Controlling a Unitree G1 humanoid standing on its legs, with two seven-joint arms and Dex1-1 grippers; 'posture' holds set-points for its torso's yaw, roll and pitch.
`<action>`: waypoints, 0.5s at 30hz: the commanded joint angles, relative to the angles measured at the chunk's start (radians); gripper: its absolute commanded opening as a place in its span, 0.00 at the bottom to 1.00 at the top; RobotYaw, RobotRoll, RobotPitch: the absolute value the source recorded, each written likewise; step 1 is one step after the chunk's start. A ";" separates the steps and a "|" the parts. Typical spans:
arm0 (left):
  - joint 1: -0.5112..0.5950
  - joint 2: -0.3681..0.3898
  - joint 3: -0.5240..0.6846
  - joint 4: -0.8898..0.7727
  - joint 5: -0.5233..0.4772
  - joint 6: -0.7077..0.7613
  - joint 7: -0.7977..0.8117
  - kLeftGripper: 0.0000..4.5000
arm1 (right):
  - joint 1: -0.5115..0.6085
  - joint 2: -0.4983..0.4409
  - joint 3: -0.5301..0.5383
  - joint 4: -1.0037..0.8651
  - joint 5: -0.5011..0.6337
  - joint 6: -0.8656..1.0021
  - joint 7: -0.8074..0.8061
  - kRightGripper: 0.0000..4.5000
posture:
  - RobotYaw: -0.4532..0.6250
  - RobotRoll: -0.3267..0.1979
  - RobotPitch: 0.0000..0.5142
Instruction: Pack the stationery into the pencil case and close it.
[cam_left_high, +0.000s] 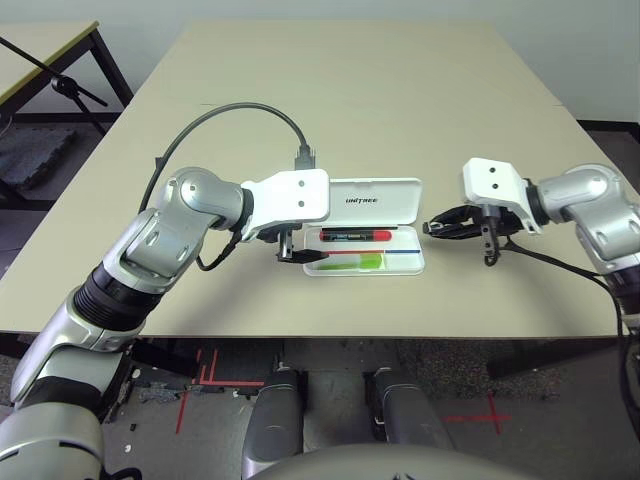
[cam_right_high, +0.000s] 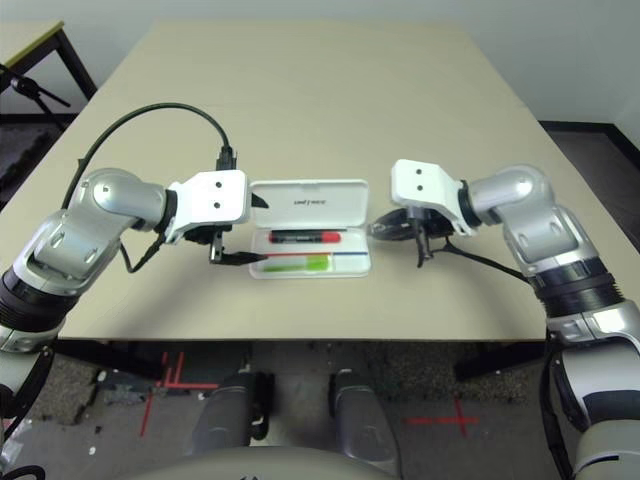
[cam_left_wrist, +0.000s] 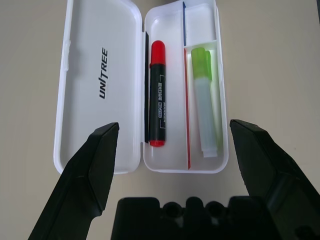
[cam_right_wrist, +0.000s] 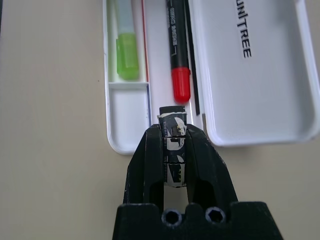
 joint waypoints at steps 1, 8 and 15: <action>0.000 0.003 -0.013 -0.003 0.011 -0.005 -0.004 1.00 | -0.013 0.016 0.039 0.009 -0.029 -0.005 0.032 0.07 | 0.43 0.62 0.16; 0.003 0.003 -0.012 -0.008 0.012 -0.002 -0.003 1.00 | 0.006 0.045 0.069 0.006 -0.055 -0.008 0.044 0.07 | 0.43 0.62 0.16; 0.000 0.002 -0.011 -0.009 0.010 -0.001 -0.004 1.00 | 0.010 0.074 0.087 0.019 -0.076 -0.015 0.038 0.07 | 0.43 0.62 0.16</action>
